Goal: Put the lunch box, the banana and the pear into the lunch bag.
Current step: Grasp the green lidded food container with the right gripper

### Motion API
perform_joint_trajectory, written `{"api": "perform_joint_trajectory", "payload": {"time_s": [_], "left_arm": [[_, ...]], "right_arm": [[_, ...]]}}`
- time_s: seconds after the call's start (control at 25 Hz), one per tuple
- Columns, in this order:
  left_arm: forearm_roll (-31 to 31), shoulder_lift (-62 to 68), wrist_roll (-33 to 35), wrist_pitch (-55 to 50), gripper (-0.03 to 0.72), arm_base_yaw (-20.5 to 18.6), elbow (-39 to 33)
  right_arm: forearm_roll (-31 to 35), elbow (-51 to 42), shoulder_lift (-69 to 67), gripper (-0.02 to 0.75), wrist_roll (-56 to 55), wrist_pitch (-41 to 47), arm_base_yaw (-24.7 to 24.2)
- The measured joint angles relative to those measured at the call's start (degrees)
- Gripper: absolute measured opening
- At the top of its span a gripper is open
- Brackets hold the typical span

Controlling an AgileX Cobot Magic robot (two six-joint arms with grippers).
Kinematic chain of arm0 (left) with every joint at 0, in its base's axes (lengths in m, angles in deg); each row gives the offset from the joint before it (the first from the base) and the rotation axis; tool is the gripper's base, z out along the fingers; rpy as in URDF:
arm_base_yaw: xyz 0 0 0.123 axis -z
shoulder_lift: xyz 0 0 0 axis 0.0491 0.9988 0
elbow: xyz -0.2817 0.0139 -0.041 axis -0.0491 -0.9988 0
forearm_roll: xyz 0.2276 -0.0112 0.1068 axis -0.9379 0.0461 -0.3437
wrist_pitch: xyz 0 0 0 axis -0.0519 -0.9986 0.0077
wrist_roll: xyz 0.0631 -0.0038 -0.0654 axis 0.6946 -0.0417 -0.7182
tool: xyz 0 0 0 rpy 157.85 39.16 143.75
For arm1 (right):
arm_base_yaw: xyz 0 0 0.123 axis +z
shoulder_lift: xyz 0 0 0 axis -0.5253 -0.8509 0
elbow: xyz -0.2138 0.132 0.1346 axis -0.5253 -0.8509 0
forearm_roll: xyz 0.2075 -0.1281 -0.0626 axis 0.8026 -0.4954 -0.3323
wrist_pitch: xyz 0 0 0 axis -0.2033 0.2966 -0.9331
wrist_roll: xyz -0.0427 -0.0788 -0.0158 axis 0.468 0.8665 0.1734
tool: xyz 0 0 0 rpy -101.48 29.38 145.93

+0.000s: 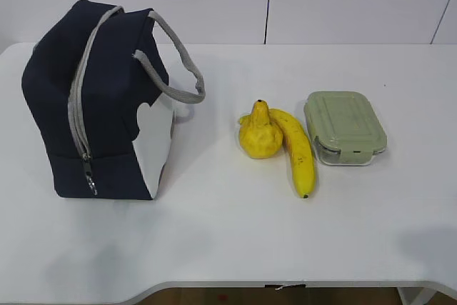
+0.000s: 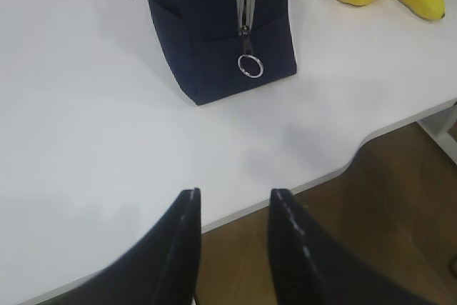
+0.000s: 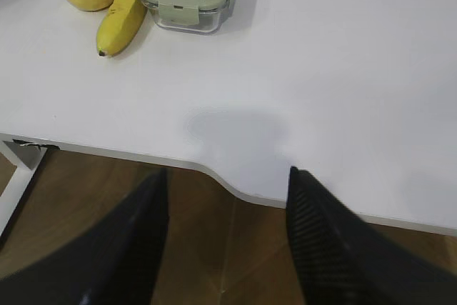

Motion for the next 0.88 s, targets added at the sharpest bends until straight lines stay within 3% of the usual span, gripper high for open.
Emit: {"api": "perform_joint_trajectory", "payload": {"time_s": [0.52,0.88], "left_arm": [[0.0,0.0,0.0,0.0,0.245,0.0,0.0],[0.0,0.0,0.0,0.0,0.245,0.0,0.0]], "right_arm": [[0.12,0.25,0.0,0.43,-0.11,0.0,0.0],[5.48,2.74,-8.18,0.43,-2.22,-1.03,0.0]]}}
